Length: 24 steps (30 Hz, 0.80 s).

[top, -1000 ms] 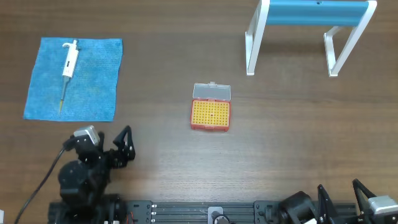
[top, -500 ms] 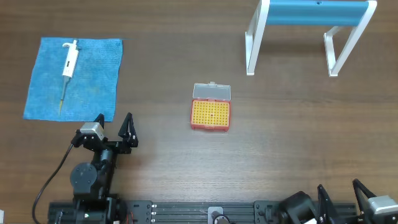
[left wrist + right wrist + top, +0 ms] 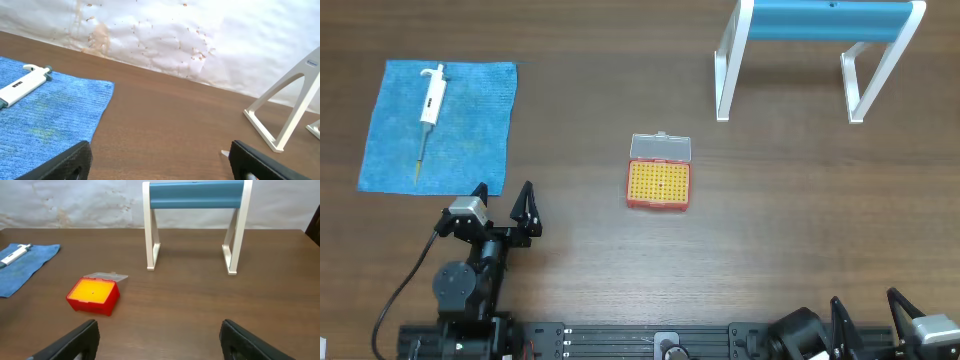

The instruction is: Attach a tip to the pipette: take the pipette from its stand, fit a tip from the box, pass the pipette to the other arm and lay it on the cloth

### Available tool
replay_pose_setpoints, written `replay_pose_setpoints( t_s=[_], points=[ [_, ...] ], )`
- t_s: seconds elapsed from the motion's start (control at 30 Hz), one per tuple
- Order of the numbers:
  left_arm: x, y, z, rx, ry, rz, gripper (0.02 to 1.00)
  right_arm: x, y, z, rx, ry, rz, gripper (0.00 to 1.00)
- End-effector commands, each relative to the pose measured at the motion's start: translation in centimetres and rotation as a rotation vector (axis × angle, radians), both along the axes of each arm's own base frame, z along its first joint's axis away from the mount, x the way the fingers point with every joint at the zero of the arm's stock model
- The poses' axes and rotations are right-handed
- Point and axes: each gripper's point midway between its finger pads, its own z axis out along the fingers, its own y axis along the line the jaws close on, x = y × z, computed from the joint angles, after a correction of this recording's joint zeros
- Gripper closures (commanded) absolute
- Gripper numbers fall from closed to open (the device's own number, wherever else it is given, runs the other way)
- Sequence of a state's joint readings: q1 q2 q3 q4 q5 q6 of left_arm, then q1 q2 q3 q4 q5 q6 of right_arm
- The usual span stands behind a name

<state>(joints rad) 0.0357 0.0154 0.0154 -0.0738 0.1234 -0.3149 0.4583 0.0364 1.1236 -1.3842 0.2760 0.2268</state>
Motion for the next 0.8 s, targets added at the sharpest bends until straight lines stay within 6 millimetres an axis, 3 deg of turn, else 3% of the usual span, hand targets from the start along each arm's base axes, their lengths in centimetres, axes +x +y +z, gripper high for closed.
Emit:
replay_pose_setpoints(
  t_s=[0.03, 0.1, 0.2, 0.23, 0.27, 0.3, 0.37, 0.47, 0.6, 0.8],
  points=[
    [0.0, 0.2, -0.2, 0.015, -0.004, 0.01, 0.132, 0.2, -0.1, 0.1, 0.005, 0.005, -0.012, 0.226],
    [0.0, 0.2, -0.2, 0.015, -0.004, 0.01, 0.134, 0.3, -0.1, 0.1, 0.004, 0.005, -0.013, 0.226],
    [0.0, 0.2, -0.2, 0.015, -0.004, 0.01, 0.134, 1.7, 1.0, 4.5, 0.116, -0.167, 0.0, 0.226],
    [0.0, 0.2, -0.2, 0.015, -0.004, 0.01, 0.13, 3.2, 1.5, 6.6, 0.149, -0.266, -0.014, 0.226],
    [0.0, 0.2, -0.2, 0.015, -0.004, 0.01, 0.132, 5.1, 2.1, 6.8, 0.128, -0.314, -0.033, 0.226],
    [0.0, 0.2, -0.2, 0.015, -0.004, 0.01, 0.132, 6.5, 2.5, 6.2, 0.105, -0.33, -0.05, 0.226],
    [0.0, 0.2, -0.2, 0.015, -0.004, 0.01, 0.134, 11.6, 3.6, 2.6, 0.092, -0.354, -0.103, 0.226],
    [0.0, 0.2, -0.2, 0.015, -0.004, 0.01, 0.132, 15.9, 3.9, -1.9, 0.093, -0.41, -0.126, 0.226],
    [0.0, 0.2, -0.2, 0.015, -0.004, 0.01, 0.134, 17.9, 0.9, -5.8, 0.075, -0.487, -0.251, 0.226],
    [0.0, 0.2, -0.2, 0.015, -0.004, 0.01, 0.132, 18.6, -0.3, -12.1, 0.042, -0.293, -0.267, 0.226]
  ],
)
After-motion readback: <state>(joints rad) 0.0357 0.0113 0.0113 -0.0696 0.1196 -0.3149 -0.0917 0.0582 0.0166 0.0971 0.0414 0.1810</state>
